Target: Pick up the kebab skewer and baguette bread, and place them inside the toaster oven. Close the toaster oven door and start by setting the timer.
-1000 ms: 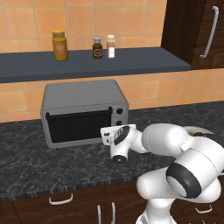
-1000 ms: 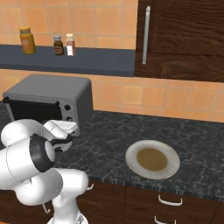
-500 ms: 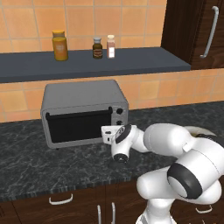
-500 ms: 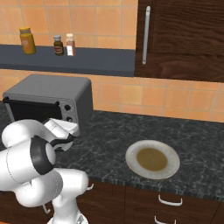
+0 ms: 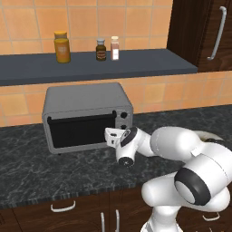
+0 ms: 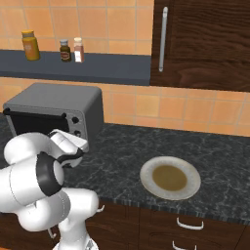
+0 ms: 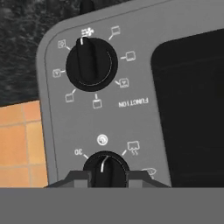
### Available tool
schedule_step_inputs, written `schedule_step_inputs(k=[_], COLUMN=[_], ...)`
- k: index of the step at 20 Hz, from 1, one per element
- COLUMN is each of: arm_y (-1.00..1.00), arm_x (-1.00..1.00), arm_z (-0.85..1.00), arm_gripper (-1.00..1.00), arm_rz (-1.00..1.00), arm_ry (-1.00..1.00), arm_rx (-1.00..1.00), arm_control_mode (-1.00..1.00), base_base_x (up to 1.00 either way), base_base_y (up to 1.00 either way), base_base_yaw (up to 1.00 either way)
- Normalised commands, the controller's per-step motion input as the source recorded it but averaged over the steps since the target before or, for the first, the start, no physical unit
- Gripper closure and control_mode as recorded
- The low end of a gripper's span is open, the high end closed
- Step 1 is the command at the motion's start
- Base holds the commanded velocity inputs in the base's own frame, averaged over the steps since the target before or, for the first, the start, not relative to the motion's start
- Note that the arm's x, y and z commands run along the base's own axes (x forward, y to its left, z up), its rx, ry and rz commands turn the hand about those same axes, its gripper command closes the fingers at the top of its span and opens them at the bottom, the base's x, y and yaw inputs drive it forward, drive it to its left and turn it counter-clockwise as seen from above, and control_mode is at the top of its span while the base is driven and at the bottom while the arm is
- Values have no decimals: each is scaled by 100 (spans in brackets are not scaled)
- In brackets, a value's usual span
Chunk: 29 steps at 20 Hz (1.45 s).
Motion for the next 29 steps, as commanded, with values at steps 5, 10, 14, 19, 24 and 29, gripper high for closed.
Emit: schedule_step_inputs(k=[5,10,14,19,24,29], arm_y=[0,-4,-16,-12,-9,-9], arm_x=[11,10,13,22,21,26], arm_z=[0,0,0,0,0,3], arm_gripper=[100,100,100,100,100,100], arm_rz=[5,6,5,1,0,0], arm_ry=[-11,-13,-9,-4,0,0], arm_rx=[22,23,21,19,21,22], arm_control_mode=[-100,-100,-100,-100,-100,-100], base_base_x=[0,0,0,0,0,0], base_base_y=[0,0,0,0,0,0], base_base_yaw=[0,0,0,0,0,0])
